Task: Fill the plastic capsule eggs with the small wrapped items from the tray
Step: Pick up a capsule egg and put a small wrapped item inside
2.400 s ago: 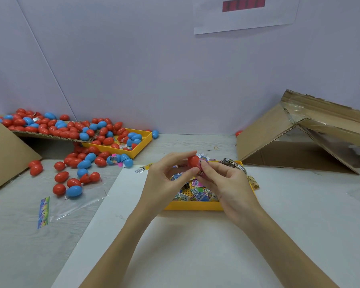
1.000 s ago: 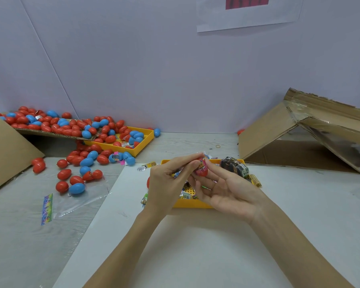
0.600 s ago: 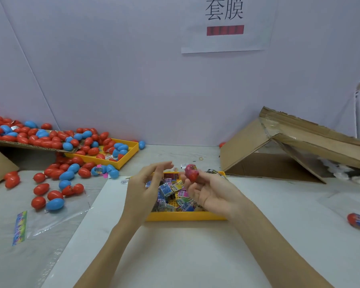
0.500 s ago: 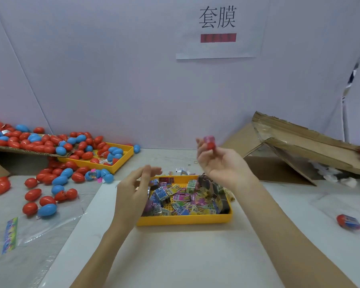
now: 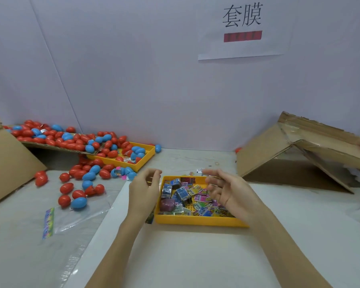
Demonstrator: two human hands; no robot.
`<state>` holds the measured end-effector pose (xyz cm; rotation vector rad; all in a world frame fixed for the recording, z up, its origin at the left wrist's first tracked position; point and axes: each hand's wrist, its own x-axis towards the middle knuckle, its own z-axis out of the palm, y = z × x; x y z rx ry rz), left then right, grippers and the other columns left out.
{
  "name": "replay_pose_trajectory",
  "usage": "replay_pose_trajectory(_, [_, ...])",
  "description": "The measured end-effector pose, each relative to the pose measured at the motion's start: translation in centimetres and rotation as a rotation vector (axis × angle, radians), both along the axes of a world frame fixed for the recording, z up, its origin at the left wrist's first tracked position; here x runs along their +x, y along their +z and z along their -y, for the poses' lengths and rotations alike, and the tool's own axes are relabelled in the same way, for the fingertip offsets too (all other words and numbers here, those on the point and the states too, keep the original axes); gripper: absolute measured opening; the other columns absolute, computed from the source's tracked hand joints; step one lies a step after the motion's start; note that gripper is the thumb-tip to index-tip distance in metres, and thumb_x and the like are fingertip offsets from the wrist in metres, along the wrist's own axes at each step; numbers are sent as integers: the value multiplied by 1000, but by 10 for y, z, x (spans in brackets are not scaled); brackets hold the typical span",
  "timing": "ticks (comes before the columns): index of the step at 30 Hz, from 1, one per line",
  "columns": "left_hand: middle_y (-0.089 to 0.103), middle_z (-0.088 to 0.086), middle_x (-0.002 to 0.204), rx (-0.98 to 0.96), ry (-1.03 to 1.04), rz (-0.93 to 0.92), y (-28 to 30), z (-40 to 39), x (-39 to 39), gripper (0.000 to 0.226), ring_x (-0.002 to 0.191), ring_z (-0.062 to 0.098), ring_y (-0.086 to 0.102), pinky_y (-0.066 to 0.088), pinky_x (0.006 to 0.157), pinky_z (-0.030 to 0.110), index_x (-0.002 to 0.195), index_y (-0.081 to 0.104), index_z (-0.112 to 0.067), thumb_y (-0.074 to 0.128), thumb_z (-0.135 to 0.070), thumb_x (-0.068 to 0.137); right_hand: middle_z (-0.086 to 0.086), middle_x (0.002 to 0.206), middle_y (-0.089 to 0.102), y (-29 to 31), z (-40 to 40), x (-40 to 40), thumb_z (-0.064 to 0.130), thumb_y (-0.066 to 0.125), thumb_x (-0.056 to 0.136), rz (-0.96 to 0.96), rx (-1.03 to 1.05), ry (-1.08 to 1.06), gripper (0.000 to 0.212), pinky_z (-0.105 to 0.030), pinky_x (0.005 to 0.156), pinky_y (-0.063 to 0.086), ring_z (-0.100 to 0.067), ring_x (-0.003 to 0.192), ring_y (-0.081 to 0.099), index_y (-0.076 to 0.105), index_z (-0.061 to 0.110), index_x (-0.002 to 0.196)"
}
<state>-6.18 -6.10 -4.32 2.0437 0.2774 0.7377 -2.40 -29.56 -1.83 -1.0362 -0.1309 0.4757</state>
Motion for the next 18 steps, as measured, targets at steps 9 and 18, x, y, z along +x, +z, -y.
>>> replay_pose_trajectory(9, [50,15,136,174,410,-224,0,-77,33,32,130,29,43,41,105,39,133,54,-3,55,-10,102,-14,79,72,-14,-12,0,23,45,108,78,-140,-29,39,-23,53,57,-17,60,67,76,-1,102])
replay_pose_trajectory(18, [59,19,129,623,402,-506,-5,-150,49,45,118,33,58,52,94,39,138,42,-1,62,-11,99,-9,74,72,-12,-14,2,22,45,109,49,-162,-38,38,-22,53,56,-14,59,66,75,0,103])
